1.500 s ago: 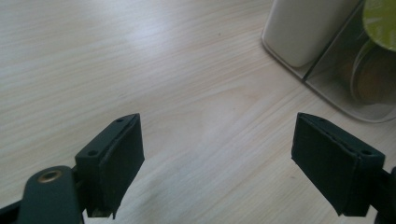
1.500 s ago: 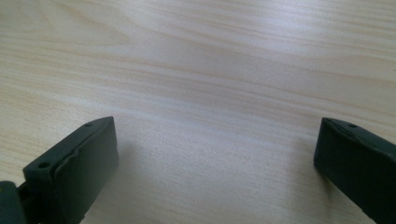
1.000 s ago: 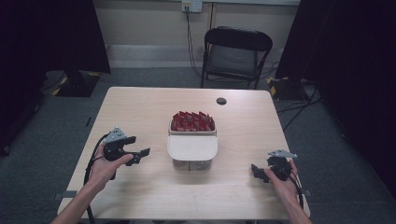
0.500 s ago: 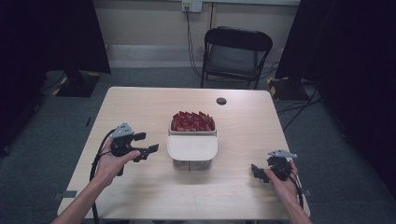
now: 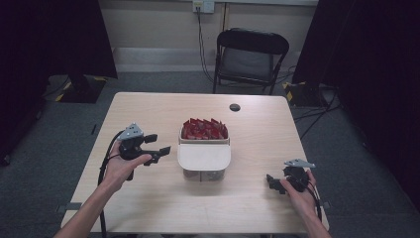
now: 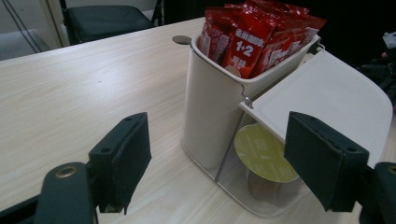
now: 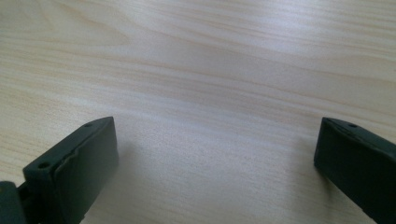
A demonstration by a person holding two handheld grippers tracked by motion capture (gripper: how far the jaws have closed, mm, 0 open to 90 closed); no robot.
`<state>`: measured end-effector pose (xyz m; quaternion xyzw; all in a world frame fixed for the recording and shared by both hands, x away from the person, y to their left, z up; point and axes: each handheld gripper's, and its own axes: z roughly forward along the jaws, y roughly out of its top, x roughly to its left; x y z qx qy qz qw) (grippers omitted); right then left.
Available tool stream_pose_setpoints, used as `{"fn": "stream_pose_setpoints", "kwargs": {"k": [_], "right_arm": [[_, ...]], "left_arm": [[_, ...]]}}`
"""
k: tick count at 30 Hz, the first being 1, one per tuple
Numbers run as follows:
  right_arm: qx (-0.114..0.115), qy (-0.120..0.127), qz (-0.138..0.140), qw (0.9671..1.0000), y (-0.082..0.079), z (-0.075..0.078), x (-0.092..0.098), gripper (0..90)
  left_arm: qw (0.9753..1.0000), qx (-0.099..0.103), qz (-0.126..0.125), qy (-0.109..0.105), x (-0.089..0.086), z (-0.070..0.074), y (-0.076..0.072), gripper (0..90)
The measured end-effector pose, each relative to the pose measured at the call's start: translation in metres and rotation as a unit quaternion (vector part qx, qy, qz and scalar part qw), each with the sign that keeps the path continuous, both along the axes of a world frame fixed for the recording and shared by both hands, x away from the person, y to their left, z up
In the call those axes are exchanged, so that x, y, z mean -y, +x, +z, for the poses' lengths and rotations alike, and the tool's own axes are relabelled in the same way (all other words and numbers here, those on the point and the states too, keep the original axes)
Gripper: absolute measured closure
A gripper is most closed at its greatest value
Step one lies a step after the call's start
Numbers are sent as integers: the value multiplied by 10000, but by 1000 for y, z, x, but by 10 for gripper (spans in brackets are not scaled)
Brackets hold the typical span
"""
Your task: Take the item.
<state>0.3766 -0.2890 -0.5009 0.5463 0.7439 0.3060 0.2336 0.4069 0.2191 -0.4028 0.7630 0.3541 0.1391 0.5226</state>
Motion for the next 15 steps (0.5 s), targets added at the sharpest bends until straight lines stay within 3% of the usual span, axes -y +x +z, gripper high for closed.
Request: {"fn": "stream_pose_setpoints", "kwargs": {"k": [3,7,8,15], "right_arm": [[0,0,0,10000,0,0,0,0],[0,3,-1,10000,0,0,0,0],[0,2,0,10000,0,0,0,0],[0,2,1,10000,0,0,0,0]], "left_arm": [[10000,-59,-11,33,2,2,3,232],[10000,33,-69,36,6,7,6,232],[9999,109,-29,-45,8,9,7,232],[9997,142,-160,-72,18,15,13,231]]}}
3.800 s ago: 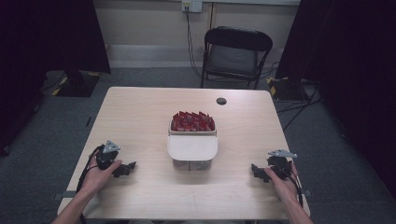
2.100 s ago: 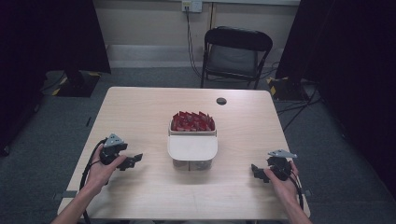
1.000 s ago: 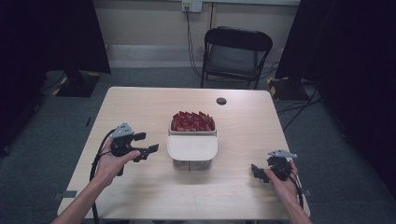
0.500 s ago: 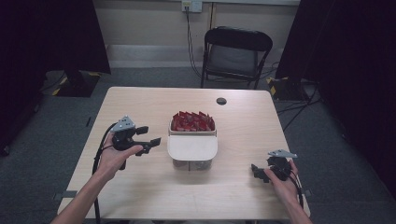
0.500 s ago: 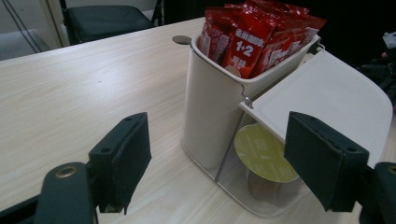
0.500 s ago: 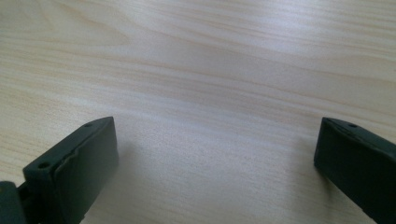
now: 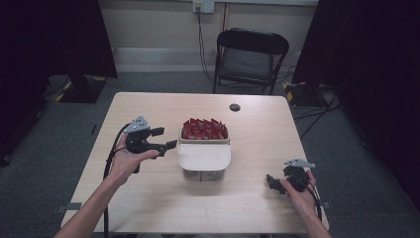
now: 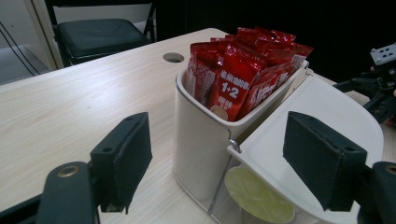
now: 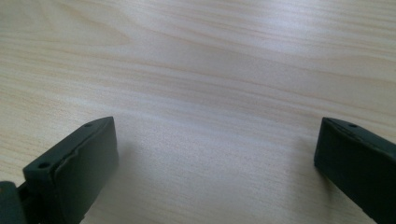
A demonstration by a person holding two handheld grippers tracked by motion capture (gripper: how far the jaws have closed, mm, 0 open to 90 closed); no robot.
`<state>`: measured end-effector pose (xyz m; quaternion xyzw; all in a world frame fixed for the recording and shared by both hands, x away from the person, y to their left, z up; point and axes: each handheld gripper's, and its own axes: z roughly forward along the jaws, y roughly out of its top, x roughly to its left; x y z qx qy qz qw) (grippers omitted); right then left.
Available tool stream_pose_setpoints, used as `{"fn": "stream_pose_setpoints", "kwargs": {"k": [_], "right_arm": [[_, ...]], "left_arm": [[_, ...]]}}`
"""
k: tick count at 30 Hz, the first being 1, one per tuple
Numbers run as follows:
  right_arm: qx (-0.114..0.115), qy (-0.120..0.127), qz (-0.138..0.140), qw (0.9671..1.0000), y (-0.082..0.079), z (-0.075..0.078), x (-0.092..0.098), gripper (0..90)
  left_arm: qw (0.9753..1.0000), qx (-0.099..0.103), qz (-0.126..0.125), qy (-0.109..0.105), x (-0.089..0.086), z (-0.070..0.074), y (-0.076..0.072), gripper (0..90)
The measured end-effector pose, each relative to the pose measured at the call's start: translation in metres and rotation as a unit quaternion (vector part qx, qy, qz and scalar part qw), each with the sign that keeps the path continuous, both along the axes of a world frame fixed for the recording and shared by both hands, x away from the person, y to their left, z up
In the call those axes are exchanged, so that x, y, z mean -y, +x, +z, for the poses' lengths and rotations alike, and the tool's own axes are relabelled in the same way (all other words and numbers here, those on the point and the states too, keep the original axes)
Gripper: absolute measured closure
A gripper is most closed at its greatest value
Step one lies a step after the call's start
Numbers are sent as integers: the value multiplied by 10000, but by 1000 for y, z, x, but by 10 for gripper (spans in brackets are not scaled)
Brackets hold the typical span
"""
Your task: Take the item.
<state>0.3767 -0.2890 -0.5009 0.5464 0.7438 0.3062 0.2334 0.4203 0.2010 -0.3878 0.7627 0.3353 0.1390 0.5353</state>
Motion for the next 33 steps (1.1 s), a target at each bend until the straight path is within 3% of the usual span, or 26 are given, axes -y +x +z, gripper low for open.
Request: {"fn": "stream_pose_setpoints", "kwargs": {"k": [5,7,11,13,19,21,23,27,33], "right_arm": [[0,-1,-1,10000,0,0,0,0],[0,0,-1,10000,0,0,0,0],[-1,1,-2,10000,0,0,0,0],[0,1,-1,10000,0,0,0,0],[0,1,-1,10000,0,0,0,0],[0,-2,1,10000,0,0,0,0],[0,-2,0,10000,0,0,0,0],[0,-2,0,10000,0,0,0,0],[2,-2,12,10000,0,0,0,0]], "left_arm": [[10000,74,28,-58,2,2,2,266],[9999,109,-101,50,6,4,5,276],[9997,3,-219,-70,13,8,4,316],[9995,110,-261,145,21,13,6,348],[9993,103,-315,164,27,15,13,370],[9995,118,-285,83,26,16,16,407],[9992,141,-342,154,26,15,20,464],[9990,94,-409,148,28,15,22,474],[9985,214,-411,276,37,19,24,507]]}}
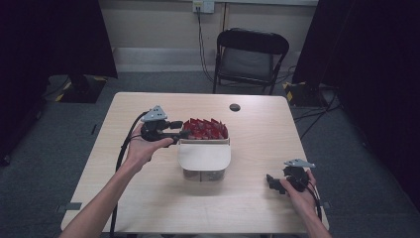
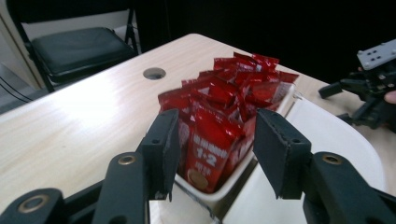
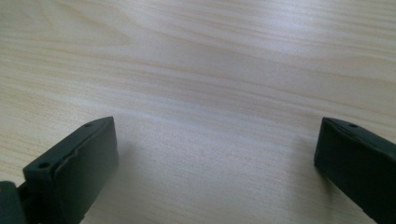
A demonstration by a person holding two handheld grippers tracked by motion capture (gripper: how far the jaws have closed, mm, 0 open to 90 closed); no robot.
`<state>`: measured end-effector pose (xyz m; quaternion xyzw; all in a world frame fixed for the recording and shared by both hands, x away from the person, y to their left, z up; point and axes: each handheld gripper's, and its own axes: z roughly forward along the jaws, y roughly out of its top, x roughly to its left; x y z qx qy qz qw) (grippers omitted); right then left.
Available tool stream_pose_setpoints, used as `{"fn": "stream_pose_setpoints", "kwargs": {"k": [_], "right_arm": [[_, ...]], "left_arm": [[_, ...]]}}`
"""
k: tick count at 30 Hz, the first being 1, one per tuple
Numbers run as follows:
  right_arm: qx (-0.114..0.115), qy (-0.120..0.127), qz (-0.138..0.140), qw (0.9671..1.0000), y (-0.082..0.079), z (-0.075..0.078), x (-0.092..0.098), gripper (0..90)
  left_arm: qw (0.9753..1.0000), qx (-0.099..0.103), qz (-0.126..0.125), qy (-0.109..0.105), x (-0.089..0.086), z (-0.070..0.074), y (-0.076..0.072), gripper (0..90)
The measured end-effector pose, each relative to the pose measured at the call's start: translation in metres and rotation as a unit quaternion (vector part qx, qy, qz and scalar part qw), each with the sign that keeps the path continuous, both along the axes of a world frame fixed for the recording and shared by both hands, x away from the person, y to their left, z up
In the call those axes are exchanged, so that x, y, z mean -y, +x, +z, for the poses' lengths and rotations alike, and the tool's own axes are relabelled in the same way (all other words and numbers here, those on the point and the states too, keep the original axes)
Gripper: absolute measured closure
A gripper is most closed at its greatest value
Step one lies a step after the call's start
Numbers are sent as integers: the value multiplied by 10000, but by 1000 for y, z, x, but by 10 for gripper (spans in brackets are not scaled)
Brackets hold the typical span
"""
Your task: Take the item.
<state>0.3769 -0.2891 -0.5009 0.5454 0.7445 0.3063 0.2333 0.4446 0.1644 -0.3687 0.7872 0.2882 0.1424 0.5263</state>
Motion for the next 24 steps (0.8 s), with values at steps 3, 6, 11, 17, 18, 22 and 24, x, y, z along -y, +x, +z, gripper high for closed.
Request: {"fn": "stream_pose_setpoints", "kwargs": {"k": [3,6,11,17,18,22,24], "right_arm": [[0,0,1,10000,0,0,0,0],[0,1,0,10000,0,0,0,0],[0,1,1,10000,0,0,0,0],[1,1,1,10000,0,0,0,0],[0,1,1,10000,0,0,0,0],[-1,1,1,10000,0,0,0,0],[0,1,1,10000,0,0,0,0]], "left_arm": [[10000,10,-31,-55,4,0,0,497],[9999,110,72,11,7,-2,1,473],[9999,11,97,-24,7,-3,4,548],[9998,-134,70,-158,8,-4,5,576],[9998,-135,57,-145,9,-4,5,598],[9996,-228,85,-171,10,-4,5,675],[9994,-292,71,-192,8,-4,6,682]]}}
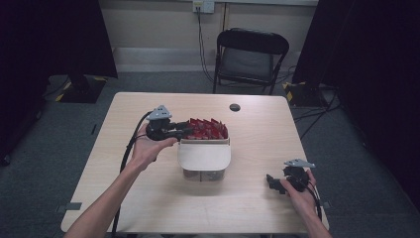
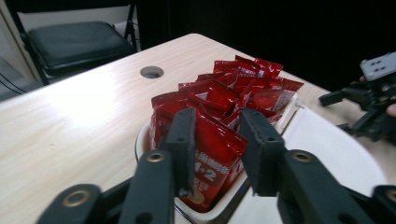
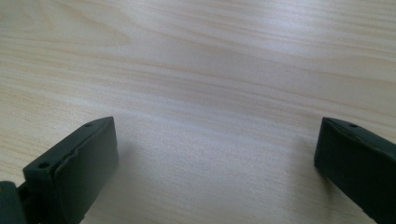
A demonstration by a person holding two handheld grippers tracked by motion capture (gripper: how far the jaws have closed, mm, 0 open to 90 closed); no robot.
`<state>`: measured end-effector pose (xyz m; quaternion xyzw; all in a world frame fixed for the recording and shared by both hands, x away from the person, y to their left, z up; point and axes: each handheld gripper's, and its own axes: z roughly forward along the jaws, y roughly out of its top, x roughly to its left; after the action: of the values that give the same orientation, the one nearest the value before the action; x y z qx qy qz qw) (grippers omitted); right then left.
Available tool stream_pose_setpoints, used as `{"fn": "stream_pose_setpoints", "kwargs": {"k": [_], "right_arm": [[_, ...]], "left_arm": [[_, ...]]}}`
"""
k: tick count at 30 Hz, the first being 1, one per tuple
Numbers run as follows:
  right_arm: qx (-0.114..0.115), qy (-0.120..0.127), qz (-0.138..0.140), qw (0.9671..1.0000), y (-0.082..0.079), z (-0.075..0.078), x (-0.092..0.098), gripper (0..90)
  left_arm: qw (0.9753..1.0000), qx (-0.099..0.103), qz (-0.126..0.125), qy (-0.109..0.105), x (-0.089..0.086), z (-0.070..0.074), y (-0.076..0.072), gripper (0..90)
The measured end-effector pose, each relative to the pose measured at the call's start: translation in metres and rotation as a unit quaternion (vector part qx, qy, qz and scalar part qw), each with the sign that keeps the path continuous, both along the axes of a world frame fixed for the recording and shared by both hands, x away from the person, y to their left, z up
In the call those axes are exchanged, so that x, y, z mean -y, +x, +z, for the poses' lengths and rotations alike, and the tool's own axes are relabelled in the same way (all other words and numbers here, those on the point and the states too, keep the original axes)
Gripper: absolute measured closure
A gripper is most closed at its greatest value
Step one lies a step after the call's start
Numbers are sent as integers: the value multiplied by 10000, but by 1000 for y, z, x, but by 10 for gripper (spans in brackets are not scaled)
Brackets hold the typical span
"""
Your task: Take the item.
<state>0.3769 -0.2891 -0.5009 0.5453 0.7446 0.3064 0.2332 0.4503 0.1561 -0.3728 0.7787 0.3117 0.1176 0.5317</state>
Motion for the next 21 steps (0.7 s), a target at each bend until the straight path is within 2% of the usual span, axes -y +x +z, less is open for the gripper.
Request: {"fn": "stream_pose_setpoints", "kwargs": {"k": [4,12,15,21], "right_arm": [[0,0,1,10000,0,0,0,0],[1,0,0,10000,0,0,0,0],[0,1,0,10000,0,0,0,0],[0,1,1,10000,0,0,0,0]], "left_arm": [[10000,-79,4,-50,-1,0,0,702],[9999,-59,1,-138,-6,-2,-1,719],[9999,-51,-32,-101,-8,-1,-2,766],[9999,-56,-44,-106,-9,-1,-2,774]]}}
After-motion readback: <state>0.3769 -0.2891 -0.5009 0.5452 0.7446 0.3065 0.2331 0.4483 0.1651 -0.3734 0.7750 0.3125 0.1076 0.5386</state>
